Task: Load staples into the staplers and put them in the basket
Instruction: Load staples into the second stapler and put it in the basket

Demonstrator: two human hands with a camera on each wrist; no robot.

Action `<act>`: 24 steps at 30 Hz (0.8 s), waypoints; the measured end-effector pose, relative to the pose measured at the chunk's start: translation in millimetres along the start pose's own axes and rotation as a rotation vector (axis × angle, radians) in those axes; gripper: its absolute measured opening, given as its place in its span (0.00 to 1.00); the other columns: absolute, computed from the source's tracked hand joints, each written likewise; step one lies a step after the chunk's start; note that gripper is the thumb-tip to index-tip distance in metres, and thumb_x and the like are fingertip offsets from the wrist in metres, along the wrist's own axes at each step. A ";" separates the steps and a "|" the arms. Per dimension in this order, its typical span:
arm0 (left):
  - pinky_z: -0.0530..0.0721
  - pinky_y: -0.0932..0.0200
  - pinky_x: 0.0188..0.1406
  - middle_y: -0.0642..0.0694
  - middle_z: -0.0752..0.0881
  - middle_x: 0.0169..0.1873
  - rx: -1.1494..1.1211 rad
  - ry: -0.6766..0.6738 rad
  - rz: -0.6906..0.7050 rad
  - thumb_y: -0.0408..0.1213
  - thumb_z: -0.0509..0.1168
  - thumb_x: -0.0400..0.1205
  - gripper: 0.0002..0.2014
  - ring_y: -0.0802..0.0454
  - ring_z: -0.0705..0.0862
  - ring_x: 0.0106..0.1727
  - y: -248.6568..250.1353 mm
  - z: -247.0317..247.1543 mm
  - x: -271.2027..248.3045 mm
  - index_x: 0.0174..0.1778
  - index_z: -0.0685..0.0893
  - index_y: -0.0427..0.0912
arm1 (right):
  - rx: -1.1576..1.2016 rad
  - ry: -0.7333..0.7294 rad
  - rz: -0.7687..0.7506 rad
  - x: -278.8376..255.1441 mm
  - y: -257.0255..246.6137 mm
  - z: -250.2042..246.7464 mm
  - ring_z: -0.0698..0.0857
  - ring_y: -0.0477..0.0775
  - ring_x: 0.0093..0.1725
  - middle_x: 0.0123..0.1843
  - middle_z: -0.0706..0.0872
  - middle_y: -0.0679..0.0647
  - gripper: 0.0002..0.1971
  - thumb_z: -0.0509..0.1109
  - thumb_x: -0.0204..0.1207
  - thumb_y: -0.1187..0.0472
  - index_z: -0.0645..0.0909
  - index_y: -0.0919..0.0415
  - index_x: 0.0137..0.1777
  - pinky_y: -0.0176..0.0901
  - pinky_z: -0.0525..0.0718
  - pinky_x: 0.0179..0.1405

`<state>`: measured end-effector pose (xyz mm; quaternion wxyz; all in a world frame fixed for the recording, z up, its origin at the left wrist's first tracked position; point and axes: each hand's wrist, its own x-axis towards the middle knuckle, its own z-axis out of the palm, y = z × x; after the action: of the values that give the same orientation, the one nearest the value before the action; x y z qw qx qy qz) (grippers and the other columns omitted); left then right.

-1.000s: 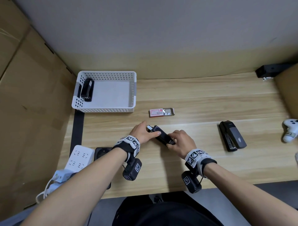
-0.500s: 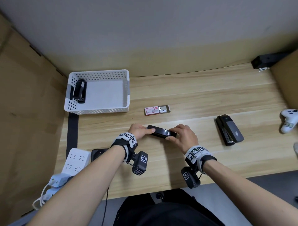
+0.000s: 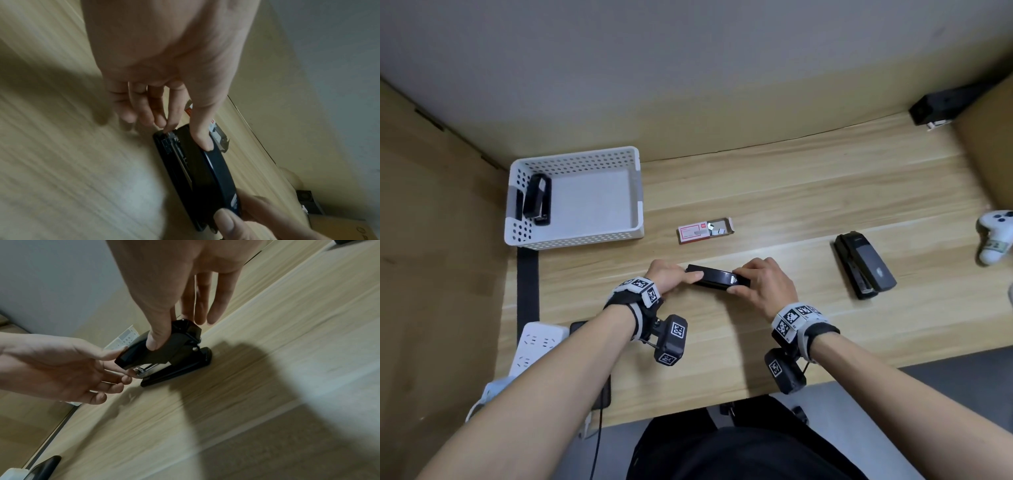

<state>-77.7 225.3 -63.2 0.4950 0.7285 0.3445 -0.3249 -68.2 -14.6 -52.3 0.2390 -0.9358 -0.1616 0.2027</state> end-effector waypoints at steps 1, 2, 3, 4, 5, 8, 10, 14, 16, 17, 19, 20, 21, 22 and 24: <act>0.66 0.59 0.25 0.41 0.79 0.30 0.000 -0.005 0.014 0.52 0.83 0.64 0.27 0.48 0.72 0.31 0.7 -1.1 -1.9 0.48 0.90 0.33 | -0.001 -0.003 -0.001 0.0 0.7 -0.6 0.74 0.48 0.60 0.55 0.82 0.43 0.21 0.70 0.73 0.36 0.85 0.45 0.60 0.50 0.82 0.45; 0.67 0.59 0.27 0.41 0.79 0.31 0.002 -0.006 0.026 0.53 0.83 0.64 0.27 0.48 0.72 0.30 1.5 -2.0 -4.9 0.46 0.89 0.33 | -0.007 -0.006 -0.003 0.0 1.2 -1.2 0.74 0.48 0.60 0.55 0.82 0.43 0.20 0.71 0.72 0.36 0.86 0.45 0.60 0.50 0.82 0.44; 0.69 0.58 0.30 0.42 0.80 0.31 0.003 -0.001 0.040 0.54 0.83 0.64 0.26 0.49 0.73 0.31 2.0 -2.6 -7.7 0.45 0.87 0.35 | -0.022 -0.005 -0.006 0.5 1.5 -1.8 0.73 0.48 0.60 0.55 0.81 0.43 0.20 0.71 0.72 0.36 0.86 0.45 0.59 0.50 0.83 0.44; 0.70 0.58 0.33 0.44 0.80 0.32 0.018 0.004 0.057 0.56 0.83 0.63 0.27 0.49 0.75 0.32 1.4 -3.5 -9.6 0.44 0.86 0.38 | -0.044 -0.007 -0.009 0.9 1.6 -2.5 0.73 0.48 0.60 0.55 0.80 0.42 0.19 0.72 0.72 0.37 0.86 0.45 0.58 0.50 0.83 0.42; 0.71 0.58 0.35 0.47 0.80 0.32 0.050 0.004 0.083 0.58 0.83 0.61 0.28 0.50 0.76 0.33 0.0 -5.4 -10.7 0.44 0.86 0.40 | -0.065 -0.011 -0.011 1.7 1.3 -2.9 0.73 0.48 0.60 0.55 0.78 0.42 0.18 0.72 0.72 0.37 0.86 0.44 0.57 0.49 0.83 0.41; 0.68 0.59 0.34 0.55 0.78 0.29 0.172 -0.041 0.174 0.60 0.83 0.57 0.26 0.56 0.74 0.32 -6.6 -13.4 -12.2 0.38 0.84 0.45 | -0.094 -0.042 -0.004 4.3 -1.1 -3.6 0.73 0.47 0.61 0.55 0.76 0.42 0.17 0.72 0.72 0.38 0.85 0.44 0.57 0.48 0.83 0.42; 0.74 0.60 0.37 0.55 0.80 0.31 0.204 -0.089 0.193 0.50 0.84 0.62 0.22 0.57 0.77 0.33 -13.4 -18.9 -11.3 0.43 0.84 0.44 | -0.087 -0.056 0.000 5.3 -2.9 -1.8 0.75 0.47 0.61 0.57 0.76 0.42 0.18 0.72 0.72 0.40 0.84 0.44 0.59 0.48 0.83 0.44; 0.81 0.57 0.53 0.51 0.85 0.37 0.216 -0.027 0.233 0.31 0.74 0.75 0.11 0.52 0.82 0.42 -23.0 -21.8 -11.1 0.52 0.86 0.45 | -0.116 -0.091 0.039 4.2 -1.8 5.9 0.74 0.50 0.65 0.61 0.76 0.46 0.24 0.76 0.69 0.43 0.80 0.47 0.65 0.51 0.84 0.48; 0.81 0.58 0.52 0.48 0.87 0.40 0.205 0.012 0.263 0.29 0.66 0.78 0.13 0.49 0.83 0.43 -27.7 -20.4 -10.3 0.56 0.89 0.42 | -0.137 -0.124 0.073 3.1 1.3 10.1 0.73 0.51 0.65 0.62 0.76 0.47 0.26 0.77 0.68 0.44 0.79 0.48 0.66 0.51 0.84 0.48; 0.82 0.58 0.53 0.47 0.88 0.43 0.190 0.026 0.261 0.30 0.65 0.78 0.15 0.49 0.84 0.44 -30.7 -19.4 -8.2 0.58 0.89 0.43 | -0.145 -0.134 0.083 3.2 3.3 12.6 0.74 0.51 0.64 0.61 0.76 0.47 0.25 0.77 0.68 0.44 0.79 0.47 0.65 0.51 0.84 0.48; 0.81 0.58 0.53 0.48 0.89 0.45 0.153 0.032 0.253 0.34 0.65 0.77 0.17 0.49 0.84 0.45 -34.3 -19.1 -6.3 0.61 0.89 0.46 | -0.144 -0.134 0.094 4.7 5.4 18.2 0.77 0.53 0.60 0.57 0.77 0.47 0.23 0.77 0.68 0.47 0.79 0.48 0.63 0.52 0.84 0.47; 0.80 0.59 0.51 0.51 0.88 0.42 0.144 0.023 0.266 0.36 0.66 0.75 0.17 0.50 0.84 0.44 -35.9 -19.6 -5.5 0.59 0.90 0.49 | -0.129 -0.120 0.101 6.2 5.4 20.9 0.79 0.54 0.58 0.55 0.78 0.47 0.21 0.77 0.67 0.49 0.81 0.49 0.61 0.50 0.83 0.46; 0.79 0.60 0.49 0.53 0.88 0.40 0.145 0.014 0.287 0.37 0.66 0.73 0.17 0.52 0.83 0.43 -37.9 -19.7 -3.1 0.56 0.91 0.51 | -0.115 -0.102 0.107 7.9 5.4 23.0 0.80 0.55 0.55 0.53 0.78 0.48 0.19 0.77 0.67 0.51 0.82 0.50 0.58 0.48 0.82 0.45; 0.78 0.61 0.47 0.54 0.88 0.38 0.159 0.002 0.309 0.37 0.66 0.73 0.16 0.54 0.82 0.41 -39.0 -19.3 -1.5 0.54 0.92 0.51 | -0.109 -0.088 0.109 9.6 5.0 24.4 0.81 0.56 0.54 0.51 0.79 0.48 0.18 0.77 0.66 0.53 0.83 0.51 0.56 0.44 0.79 0.43; 0.77 0.64 0.45 0.57 0.87 0.36 0.196 -0.025 0.361 0.35 0.65 0.74 0.15 0.59 0.80 0.38 -40.0 -15.2 0.6 0.52 0.93 0.51 | -0.117 -0.078 0.090 11.3 5.3 25.5 0.80 0.56 0.54 0.49 0.80 0.49 0.17 0.77 0.65 0.56 0.85 0.52 0.55 0.40 0.72 0.40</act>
<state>-108.3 250.7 -79.1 0.4762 0.8190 0.1689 -0.2720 -69.0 -4.8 -79.0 0.1683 -0.9458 -0.1401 0.2396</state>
